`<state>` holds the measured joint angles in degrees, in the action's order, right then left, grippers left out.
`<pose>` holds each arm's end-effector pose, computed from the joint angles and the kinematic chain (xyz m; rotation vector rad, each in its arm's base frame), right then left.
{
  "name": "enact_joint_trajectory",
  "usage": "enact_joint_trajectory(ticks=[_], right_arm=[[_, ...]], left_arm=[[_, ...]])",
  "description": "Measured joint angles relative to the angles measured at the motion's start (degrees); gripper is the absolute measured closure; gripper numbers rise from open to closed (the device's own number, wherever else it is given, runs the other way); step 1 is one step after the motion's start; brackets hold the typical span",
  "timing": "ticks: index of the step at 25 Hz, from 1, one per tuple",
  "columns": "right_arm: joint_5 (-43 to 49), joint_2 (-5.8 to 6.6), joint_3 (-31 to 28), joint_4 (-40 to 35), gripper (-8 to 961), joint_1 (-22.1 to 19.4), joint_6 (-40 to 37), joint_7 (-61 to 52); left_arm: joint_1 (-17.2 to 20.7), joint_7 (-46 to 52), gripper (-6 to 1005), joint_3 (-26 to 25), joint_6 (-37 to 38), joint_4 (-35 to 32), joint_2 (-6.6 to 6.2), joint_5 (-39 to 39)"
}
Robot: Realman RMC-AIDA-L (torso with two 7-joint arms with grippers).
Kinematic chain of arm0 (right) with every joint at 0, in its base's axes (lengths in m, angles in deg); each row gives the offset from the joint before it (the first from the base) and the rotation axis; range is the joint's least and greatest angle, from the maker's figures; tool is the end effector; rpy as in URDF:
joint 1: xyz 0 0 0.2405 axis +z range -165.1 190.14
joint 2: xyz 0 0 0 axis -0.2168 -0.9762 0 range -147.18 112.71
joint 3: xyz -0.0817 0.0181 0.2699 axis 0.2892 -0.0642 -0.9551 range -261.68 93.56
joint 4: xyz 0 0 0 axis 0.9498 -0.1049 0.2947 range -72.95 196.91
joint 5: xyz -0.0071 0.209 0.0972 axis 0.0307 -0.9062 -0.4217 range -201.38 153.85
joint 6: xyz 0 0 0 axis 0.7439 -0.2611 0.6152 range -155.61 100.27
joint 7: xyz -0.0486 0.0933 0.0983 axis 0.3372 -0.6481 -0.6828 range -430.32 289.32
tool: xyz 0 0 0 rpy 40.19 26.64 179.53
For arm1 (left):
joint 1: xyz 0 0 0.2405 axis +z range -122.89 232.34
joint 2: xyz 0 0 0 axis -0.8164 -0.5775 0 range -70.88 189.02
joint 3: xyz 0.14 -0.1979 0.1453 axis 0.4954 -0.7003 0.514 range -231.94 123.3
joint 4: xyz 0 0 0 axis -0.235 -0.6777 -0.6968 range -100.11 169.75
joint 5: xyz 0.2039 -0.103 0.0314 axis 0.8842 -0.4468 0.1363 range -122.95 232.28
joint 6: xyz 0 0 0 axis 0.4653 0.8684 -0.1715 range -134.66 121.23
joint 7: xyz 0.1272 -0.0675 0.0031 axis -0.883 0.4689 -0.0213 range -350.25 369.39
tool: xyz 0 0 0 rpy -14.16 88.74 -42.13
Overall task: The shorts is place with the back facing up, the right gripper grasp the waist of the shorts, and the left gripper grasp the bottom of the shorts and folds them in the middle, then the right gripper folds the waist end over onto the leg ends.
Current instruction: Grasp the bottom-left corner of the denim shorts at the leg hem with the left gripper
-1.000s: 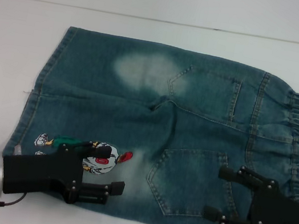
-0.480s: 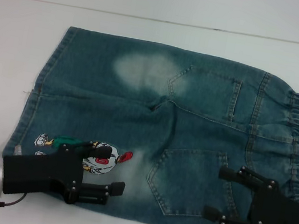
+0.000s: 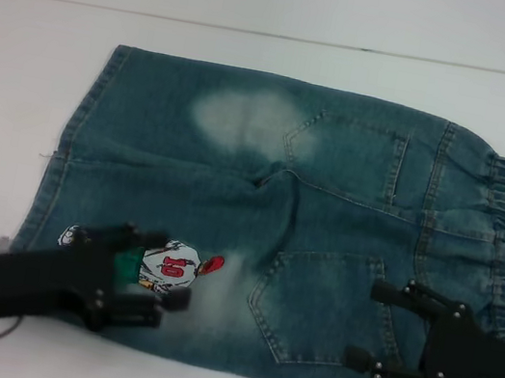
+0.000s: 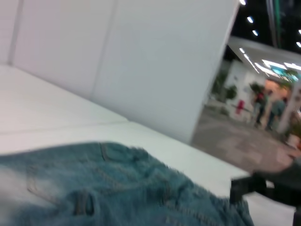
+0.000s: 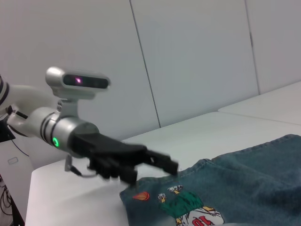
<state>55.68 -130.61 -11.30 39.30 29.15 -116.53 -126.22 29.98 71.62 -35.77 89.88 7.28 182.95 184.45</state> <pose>0.3473 0.2615 -0.0460 -2.7199 0.5255 0.8764 -0.3329 0.2745 -0.0615 -2.6874 -0.6963 -0.8782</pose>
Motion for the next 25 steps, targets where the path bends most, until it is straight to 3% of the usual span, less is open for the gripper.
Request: enact_joint_trajectory(ticks=[3, 7, 8, 14, 25], right_arm=[[0.0, -0.06, 0.0, 0.0, 8, 0.0, 0.0, 0.0], [0.0, -0.09, 0.0, 0.0, 8, 0.0, 0.0, 0.0], [0.0, -0.09, 0.0, 0.0, 8, 0.0, 0.0, 0.0], [0.0, -0.09, -0.2, 0.0, 7, 0.0, 0.0, 0.0], [0.0, -0.18, -0.2, 0.0, 7, 0.0, 0.6, 0.0]], left_arm=[[1.6, 2.2, 90, -4.2, 3.7, -3.3, -0.07, -0.8], [3.6, 13.6, 90, -7.9, 3.5, -10.8, -0.12, -1.0], [4.6, 18.6, 90, -8.3, 3.3, -14.1, -0.27, -0.9], [7.7, 26.4, 90, -7.8, 4.0, -22.3, -0.18, 0.0], [8.0, 28.3, 89, -7.5, 1.6, -24.2, -0.04, 7.7]])
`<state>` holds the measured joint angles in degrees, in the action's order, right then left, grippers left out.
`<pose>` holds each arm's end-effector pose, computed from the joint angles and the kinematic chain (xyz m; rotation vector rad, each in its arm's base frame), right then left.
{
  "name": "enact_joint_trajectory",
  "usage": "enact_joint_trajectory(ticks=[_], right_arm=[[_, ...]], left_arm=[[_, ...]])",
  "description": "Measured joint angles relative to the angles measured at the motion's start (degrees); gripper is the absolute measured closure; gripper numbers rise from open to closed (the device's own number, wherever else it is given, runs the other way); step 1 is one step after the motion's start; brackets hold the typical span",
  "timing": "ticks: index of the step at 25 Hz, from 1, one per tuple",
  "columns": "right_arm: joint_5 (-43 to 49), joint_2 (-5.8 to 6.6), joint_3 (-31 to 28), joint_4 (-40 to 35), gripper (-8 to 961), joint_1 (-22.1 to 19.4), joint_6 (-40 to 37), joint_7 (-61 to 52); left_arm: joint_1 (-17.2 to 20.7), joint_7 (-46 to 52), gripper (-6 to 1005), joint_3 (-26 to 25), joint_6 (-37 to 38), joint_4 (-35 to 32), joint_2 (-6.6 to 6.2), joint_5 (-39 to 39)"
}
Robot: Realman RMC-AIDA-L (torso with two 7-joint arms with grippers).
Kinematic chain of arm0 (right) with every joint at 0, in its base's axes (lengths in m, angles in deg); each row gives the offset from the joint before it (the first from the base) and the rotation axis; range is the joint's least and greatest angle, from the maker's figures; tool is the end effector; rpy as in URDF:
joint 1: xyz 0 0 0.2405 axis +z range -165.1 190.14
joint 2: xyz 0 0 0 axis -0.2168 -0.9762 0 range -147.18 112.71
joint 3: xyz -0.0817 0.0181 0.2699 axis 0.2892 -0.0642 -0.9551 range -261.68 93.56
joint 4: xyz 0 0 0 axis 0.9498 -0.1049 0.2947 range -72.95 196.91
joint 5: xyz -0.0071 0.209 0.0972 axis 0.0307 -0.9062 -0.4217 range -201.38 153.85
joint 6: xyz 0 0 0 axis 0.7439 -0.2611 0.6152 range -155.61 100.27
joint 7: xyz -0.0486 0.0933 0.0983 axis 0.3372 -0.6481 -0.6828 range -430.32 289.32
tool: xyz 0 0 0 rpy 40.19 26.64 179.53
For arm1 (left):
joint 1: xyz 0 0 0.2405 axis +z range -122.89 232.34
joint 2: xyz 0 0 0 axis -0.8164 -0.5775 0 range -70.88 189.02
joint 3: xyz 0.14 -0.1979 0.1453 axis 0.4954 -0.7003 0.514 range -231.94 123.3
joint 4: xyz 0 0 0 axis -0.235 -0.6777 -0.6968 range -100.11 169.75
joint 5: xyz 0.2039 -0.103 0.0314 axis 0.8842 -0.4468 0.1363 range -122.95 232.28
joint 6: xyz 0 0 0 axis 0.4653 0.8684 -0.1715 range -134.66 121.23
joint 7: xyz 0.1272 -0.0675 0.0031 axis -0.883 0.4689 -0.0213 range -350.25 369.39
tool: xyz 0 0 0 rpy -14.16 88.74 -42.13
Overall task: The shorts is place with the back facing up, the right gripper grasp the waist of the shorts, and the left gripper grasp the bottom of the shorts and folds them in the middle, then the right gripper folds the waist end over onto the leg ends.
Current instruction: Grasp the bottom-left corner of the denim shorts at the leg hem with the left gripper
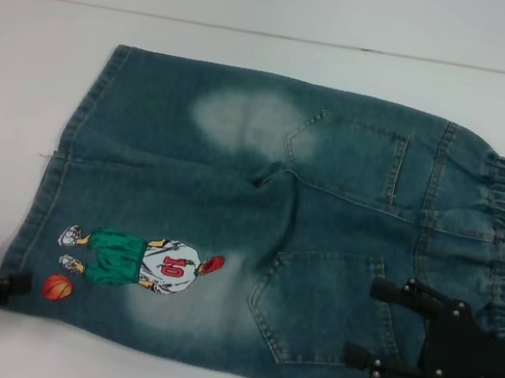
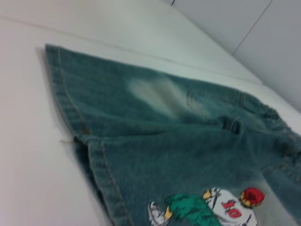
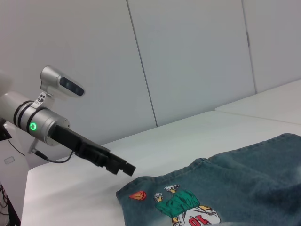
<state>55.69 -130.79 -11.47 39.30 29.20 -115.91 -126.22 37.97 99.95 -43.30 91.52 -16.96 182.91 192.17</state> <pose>0.3475 0.2628 -0.0472 -2.7128 0.5295 0.8691 -0.4035 0.2401 0.0310 -2.3402 -1.2734 -0.5422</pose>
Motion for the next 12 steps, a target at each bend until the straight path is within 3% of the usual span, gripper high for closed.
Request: enact_joint_trajectory(ticks=[12], right_arm=[[0.1, -0.09, 0.1, 0.0, 7, -0.1, -0.1, 0.1]], left_arm=[[-0.1, -0.4, 89, 2.0, -0.5, 0.3, 0.23, 0.7]])
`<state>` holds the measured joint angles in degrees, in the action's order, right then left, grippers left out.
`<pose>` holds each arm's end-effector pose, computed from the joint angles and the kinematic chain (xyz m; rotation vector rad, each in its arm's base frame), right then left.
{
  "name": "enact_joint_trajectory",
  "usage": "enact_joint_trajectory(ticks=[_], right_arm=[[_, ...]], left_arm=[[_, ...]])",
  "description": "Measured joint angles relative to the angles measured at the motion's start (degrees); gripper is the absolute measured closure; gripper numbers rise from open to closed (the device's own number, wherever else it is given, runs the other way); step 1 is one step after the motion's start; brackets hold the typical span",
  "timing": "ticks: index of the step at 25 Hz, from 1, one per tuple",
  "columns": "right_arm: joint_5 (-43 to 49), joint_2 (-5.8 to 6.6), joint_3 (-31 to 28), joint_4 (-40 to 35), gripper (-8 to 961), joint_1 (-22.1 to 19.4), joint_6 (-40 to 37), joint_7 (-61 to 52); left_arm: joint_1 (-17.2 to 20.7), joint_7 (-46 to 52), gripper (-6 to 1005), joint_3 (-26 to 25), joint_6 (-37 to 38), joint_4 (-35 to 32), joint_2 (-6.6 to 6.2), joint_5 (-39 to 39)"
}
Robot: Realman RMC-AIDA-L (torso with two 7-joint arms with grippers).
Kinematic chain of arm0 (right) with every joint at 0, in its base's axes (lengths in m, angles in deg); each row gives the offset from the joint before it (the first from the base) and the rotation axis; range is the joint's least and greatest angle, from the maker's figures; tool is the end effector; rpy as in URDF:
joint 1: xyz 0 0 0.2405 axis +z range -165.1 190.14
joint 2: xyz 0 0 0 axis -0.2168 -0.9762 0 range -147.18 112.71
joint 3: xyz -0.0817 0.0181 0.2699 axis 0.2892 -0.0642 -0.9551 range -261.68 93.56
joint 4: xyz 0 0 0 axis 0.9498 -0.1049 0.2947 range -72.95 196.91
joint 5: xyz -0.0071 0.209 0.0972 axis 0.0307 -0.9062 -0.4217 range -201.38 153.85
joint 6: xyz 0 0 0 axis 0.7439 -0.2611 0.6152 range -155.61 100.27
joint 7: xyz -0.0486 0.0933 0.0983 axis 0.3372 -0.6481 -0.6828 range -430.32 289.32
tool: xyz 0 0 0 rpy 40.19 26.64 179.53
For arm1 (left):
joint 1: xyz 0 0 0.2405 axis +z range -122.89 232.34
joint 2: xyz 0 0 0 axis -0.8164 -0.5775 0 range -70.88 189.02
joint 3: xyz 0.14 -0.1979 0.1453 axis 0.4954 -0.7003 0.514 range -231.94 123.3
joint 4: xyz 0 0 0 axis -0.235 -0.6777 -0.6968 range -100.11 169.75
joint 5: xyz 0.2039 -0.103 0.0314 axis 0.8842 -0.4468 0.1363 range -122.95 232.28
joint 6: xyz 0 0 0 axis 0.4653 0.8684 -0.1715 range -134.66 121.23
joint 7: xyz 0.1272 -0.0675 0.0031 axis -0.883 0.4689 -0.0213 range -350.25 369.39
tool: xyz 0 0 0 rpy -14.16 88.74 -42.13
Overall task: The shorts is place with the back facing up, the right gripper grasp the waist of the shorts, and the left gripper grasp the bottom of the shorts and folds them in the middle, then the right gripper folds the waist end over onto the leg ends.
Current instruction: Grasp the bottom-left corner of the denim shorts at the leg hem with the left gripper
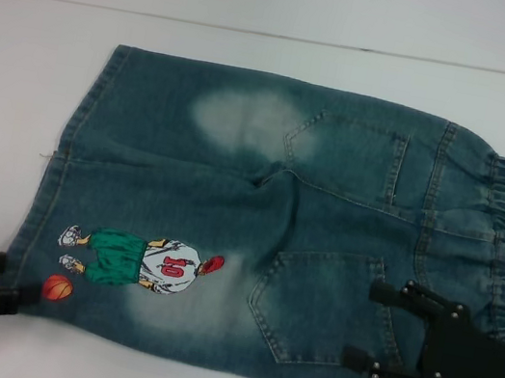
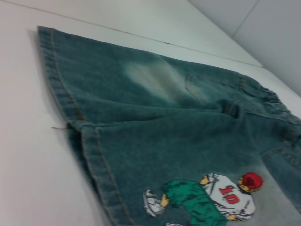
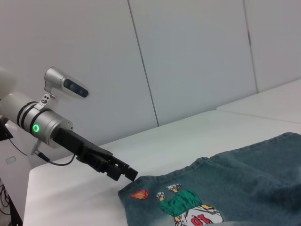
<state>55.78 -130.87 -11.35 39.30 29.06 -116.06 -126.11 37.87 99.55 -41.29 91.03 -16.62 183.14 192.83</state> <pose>0.3475 0.2612 -0.0481 -2.7165 0.5294 0.8710 -0.4011 0.2417 0.0238 -2.3832 -1.2664 -0.5124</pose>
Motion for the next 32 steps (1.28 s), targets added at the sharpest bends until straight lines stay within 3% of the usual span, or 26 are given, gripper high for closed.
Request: enact_joint_trajectory(ticks=[19, 26, 32], right_arm=[[0.0, -0.09, -0.6, -0.1, 8, -0.1, -0.1, 0.0], [0.0, -0.09, -0.7, -0.1, 7, -0.2, -0.2, 0.1], [0.0, -0.09, -0.7, -0.1, 8, -0.3, 0.1, 0.3]], left_arm=[[-0.8, -0.9, 89, 0.6, 4.7, -1.0, -0.06, -2.0], [-0.5, 1.1, 90, -0.1, 0.7, -2.3, -0.1, -1.1], [-1.0, 3.4, 89, 2.3, -4.6, -1.1, -0.03, 1.7]])
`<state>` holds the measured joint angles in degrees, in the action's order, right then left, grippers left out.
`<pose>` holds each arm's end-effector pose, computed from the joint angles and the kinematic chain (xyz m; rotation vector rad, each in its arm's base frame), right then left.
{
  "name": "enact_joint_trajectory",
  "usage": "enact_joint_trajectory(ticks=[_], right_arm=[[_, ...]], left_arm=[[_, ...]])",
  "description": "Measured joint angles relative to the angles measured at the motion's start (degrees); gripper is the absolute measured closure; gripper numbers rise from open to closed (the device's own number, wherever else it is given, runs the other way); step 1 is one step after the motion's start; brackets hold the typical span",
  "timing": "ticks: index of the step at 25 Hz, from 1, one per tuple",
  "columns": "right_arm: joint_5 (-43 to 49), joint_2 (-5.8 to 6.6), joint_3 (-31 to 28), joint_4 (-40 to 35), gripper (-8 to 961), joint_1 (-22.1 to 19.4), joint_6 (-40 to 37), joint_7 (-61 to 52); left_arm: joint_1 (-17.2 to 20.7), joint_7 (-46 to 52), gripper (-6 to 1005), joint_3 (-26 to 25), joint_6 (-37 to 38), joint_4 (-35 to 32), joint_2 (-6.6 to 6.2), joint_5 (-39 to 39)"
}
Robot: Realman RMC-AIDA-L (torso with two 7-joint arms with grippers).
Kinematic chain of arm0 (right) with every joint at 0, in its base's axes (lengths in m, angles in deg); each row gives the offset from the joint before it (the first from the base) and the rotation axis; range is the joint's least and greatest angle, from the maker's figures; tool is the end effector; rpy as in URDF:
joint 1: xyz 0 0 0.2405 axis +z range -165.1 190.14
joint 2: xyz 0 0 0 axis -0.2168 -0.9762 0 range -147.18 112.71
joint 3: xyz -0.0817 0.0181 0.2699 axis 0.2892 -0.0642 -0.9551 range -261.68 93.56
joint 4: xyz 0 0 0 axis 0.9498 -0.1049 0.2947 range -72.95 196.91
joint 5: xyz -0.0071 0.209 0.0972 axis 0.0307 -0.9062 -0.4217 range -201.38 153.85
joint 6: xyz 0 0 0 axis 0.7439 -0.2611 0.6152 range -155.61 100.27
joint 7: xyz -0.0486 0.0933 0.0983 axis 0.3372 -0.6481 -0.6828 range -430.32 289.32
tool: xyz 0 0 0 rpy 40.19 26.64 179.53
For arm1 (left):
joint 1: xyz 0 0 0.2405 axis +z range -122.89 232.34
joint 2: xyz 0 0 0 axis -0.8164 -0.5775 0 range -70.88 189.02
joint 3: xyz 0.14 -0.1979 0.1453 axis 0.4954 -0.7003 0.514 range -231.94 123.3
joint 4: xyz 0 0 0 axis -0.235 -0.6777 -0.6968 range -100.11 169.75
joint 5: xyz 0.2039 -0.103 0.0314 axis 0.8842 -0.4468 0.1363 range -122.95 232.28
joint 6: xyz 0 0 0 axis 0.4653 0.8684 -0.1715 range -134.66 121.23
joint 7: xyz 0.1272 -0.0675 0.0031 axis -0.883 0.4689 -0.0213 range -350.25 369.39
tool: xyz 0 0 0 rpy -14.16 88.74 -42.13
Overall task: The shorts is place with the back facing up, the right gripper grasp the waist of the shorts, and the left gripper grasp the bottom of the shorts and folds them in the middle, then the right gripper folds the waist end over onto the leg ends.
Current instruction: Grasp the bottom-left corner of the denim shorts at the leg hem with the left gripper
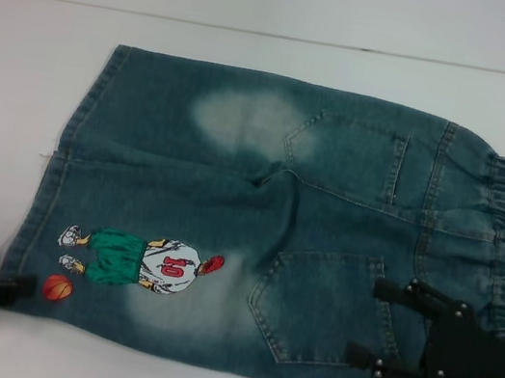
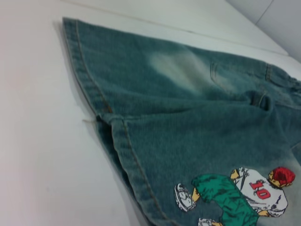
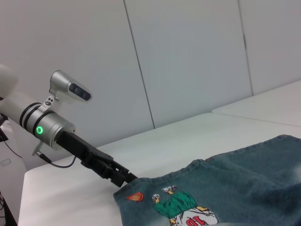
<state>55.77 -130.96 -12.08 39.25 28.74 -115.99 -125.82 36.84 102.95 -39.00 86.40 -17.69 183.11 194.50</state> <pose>0.3489 0.2608 -0.0469 -2.6997 0.5303 0.8728 -0.4056 0.2554 0.0251 -2.3474 -1.3008 -0.4078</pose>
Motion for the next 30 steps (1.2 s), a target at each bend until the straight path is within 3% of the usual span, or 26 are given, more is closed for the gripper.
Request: enact_joint_trajectory(ticks=[6, 12, 23, 30], right_arm=[[0.0, 0.0, 0.0, 0.0, 8, -0.1, 0.0, 0.0], [0.0, 0.0, 0.0, 0.0, 8, -0.2, 0.1, -0.1], [0.0, -0.06, 0.0, 0.0, 8, -0.3, 0.0, 0.0], [0.0, -0.09, 0.0, 0.0, 8, -0.3, -0.3, -0.3]], left_arm=[[-0.4, 0.8, 89, 2.7, 0.9, 0.0, 0.09, 0.4], [-0.6, 0.8, 90, 2.3, 4.0, -0.6, 0.07, -1.5], [-1.3, 0.9, 95, 2.9, 1.2, 0.7, 0.11, -1.3], [-2.0, 1.1, 187, 3.0, 1.5, 0.8, 0.13, -1.2]])
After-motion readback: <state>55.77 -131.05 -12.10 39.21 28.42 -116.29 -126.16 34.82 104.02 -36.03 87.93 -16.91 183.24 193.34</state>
